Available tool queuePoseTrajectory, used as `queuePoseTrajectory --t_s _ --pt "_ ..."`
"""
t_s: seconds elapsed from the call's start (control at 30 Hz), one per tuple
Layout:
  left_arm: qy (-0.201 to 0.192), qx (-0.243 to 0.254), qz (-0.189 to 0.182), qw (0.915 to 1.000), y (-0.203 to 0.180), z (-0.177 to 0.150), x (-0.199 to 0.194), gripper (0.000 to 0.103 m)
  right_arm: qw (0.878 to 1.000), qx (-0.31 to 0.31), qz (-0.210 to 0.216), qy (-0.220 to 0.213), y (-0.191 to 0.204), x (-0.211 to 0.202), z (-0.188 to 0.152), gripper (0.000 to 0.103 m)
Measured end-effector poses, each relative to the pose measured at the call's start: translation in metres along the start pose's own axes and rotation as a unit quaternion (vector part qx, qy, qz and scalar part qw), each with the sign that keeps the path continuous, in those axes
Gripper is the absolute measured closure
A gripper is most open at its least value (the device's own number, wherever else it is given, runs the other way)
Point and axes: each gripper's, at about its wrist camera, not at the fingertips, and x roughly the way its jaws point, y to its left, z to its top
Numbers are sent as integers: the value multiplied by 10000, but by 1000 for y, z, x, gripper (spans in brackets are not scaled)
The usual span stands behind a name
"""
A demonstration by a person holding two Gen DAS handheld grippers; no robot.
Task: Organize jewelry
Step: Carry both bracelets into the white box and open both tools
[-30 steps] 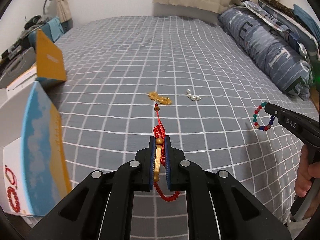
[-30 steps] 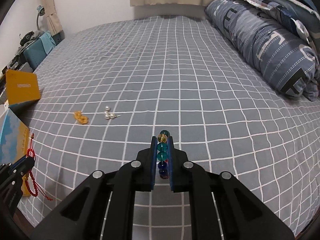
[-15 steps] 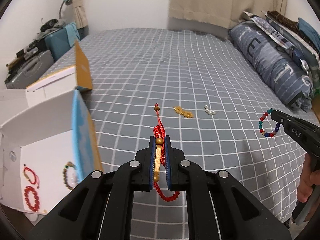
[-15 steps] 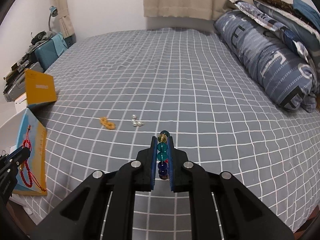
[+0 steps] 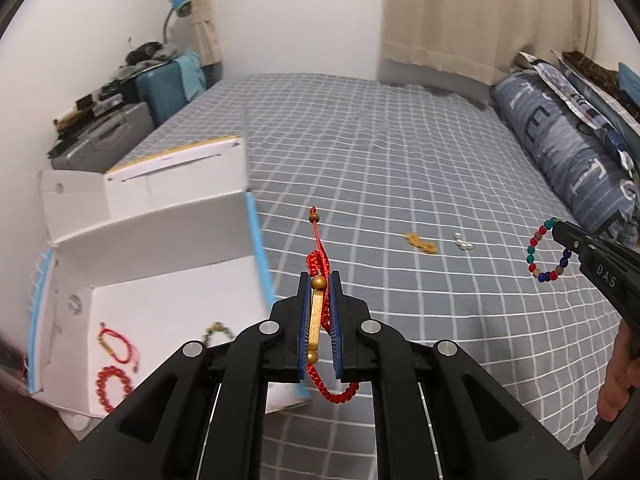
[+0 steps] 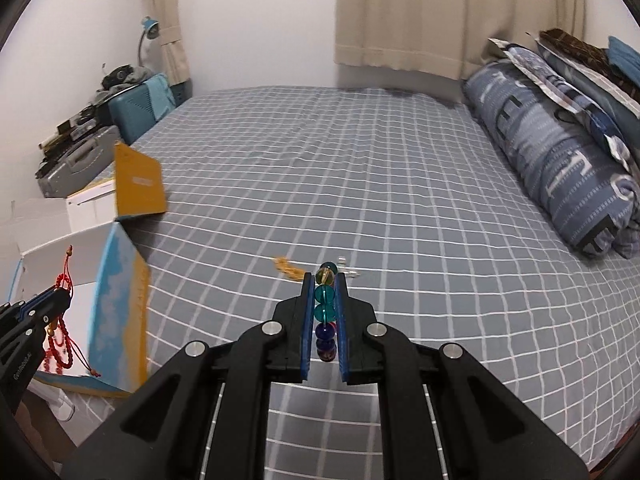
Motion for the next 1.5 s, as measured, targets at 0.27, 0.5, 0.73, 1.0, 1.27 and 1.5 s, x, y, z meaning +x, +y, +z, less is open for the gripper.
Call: queuePoseTrajectory --t_s 0.27,0.5,0.73,1.0,1.27,1.5 --pt "-62 -274 383 9989 62 -4 -11 95 9992 -201 341 -22 64 7 4 94" --pt "-68 -651 679 9955 123 -10 -17 95 9963 -488 704 -57 127 10 4 94" --pt "-65 -858 875 9924 160 -19 -20 95 9922 -724 1004 -136 176 4 2 94" --pt "33 -1132 1060 9879 203 -31 -13 95 9863 -1061 1249 -213 225 -2 -9 94" --pt "317 -1224 1094 9859 232 -44 11 95 9812 -1321 1408 71 266 23 -25 94" --pt "592 -1307 1071 9838 252 -56 33 94 9784 -1504 1343 460 296 58 -41 94"
